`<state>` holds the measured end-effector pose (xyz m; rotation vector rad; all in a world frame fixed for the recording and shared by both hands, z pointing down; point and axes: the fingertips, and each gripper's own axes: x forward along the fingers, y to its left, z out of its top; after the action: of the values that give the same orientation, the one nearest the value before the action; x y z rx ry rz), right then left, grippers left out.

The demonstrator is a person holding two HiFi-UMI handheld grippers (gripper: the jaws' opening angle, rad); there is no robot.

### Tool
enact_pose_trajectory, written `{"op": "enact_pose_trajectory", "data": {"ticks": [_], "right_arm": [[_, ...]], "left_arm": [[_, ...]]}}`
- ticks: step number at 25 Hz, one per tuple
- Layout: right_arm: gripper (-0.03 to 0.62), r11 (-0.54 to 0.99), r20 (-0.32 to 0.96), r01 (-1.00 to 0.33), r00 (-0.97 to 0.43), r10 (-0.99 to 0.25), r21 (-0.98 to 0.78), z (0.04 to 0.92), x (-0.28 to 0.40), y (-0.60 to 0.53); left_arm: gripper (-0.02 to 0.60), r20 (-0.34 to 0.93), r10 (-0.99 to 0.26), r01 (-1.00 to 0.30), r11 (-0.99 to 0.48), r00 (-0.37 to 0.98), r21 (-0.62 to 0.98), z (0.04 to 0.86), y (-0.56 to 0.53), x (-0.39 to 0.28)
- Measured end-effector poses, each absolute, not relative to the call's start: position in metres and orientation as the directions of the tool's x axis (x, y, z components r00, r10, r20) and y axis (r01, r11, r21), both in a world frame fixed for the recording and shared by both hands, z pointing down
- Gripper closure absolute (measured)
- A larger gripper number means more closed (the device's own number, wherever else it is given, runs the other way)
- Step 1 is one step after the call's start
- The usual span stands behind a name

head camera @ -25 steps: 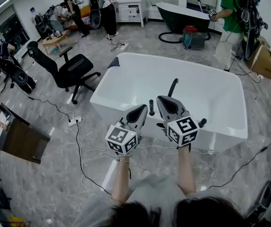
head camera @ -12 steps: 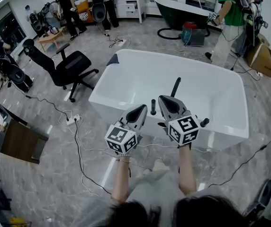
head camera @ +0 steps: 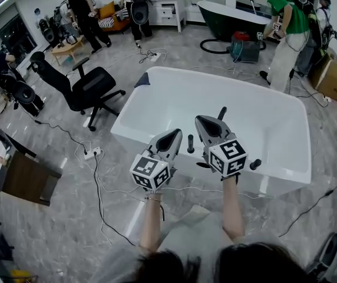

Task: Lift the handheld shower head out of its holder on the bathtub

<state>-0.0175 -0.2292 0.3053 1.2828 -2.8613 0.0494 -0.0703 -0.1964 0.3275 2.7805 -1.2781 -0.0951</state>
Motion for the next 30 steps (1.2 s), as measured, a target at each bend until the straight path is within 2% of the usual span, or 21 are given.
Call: {"op": "enact_pose_trajectory", "data": {"ticks": [12,18,28,30], "right_arm": [[0.594,0.624,0.052,-0.771,-0.633,-0.772,-0.127,0.34,-0.002,-0.273],[0.594,0.544,0.119,-0.819,-0.568,-0.814,-0.182,0.383,0.013,-0.29],[0.592,0.557,0.24,-0.816,-0.578,-0.78,-0.157,0.462,-0.008,-0.308],[0.572,0.569,0.256,-0.806,-0.591,-0.765,-0.162,0.475,-0.014,-0.312]], "left_arm": [[0.577,0.057,-0.797,-0.793,-0.587,0.601,0.163,0.364,-0.226,-0.085],[0.577,0.1,-0.784,-0.782,-0.583,0.613,0.223,0.391,-0.244,-0.089],[0.577,0.17,-0.757,-0.765,-0.573,0.631,0.294,0.456,-0.269,-0.088],[0.577,0.18,-0.75,-0.761,-0.575,0.637,0.301,0.467,-0.275,-0.086]]}}
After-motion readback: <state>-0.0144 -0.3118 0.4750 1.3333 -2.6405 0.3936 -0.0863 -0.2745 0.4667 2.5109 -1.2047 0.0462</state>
